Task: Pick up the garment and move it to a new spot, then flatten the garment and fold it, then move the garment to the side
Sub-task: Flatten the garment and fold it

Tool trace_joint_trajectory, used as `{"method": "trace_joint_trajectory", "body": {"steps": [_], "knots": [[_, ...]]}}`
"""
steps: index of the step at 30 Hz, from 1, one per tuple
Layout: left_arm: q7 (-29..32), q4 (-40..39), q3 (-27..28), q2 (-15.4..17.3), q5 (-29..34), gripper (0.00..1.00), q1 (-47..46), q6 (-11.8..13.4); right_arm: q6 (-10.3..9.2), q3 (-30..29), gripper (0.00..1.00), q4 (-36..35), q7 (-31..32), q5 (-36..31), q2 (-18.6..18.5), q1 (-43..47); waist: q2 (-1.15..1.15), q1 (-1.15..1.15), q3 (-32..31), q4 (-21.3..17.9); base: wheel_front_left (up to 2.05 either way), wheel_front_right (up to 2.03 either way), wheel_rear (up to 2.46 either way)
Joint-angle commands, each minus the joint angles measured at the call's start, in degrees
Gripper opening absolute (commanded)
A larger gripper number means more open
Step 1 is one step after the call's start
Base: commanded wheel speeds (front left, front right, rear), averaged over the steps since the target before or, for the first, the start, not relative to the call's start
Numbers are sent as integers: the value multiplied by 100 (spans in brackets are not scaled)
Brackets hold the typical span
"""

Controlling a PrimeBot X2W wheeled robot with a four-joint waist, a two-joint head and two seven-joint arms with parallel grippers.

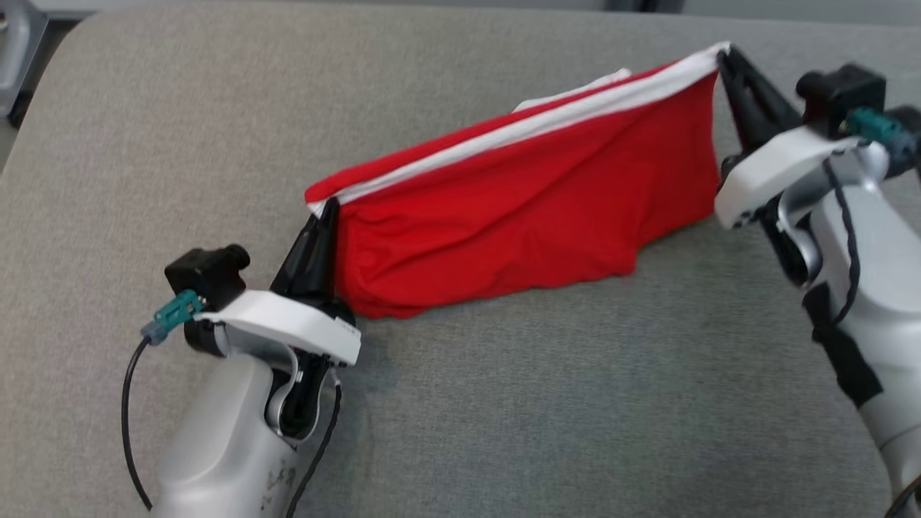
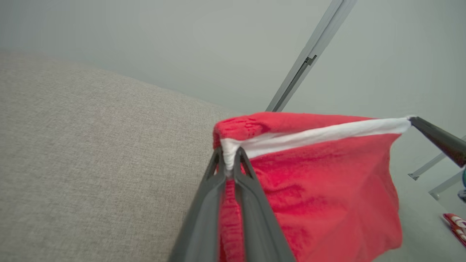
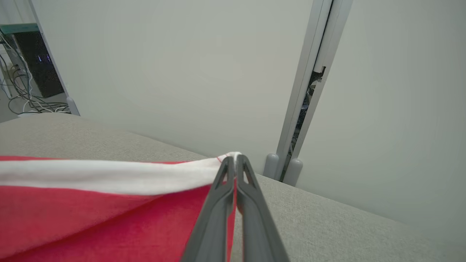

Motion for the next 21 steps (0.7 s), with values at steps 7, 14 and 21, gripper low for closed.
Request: {"method": "trace_joint_trajectory", "body": {"steps": [7, 14, 21], "knots": [[-8, 120, -330, 21, -363, 0, -589, 42, -2, -138, 0, 587, 3, -377, 9, -738, 0, 0, 710, 435, 0, 0, 0], [-8, 156, -552, 23, -481, 100, -759, 210, -2, -445, 100, 649, 3, -413, 189, -886, 0, 0, 831, 408, 0, 0, 0], [-8, 28, -344, 24, -63, 100, -428, 450, -2, -573, 100, 338, 3, -168, 195, -407, 0, 0, 701, 274, 0, 0, 0]]}}
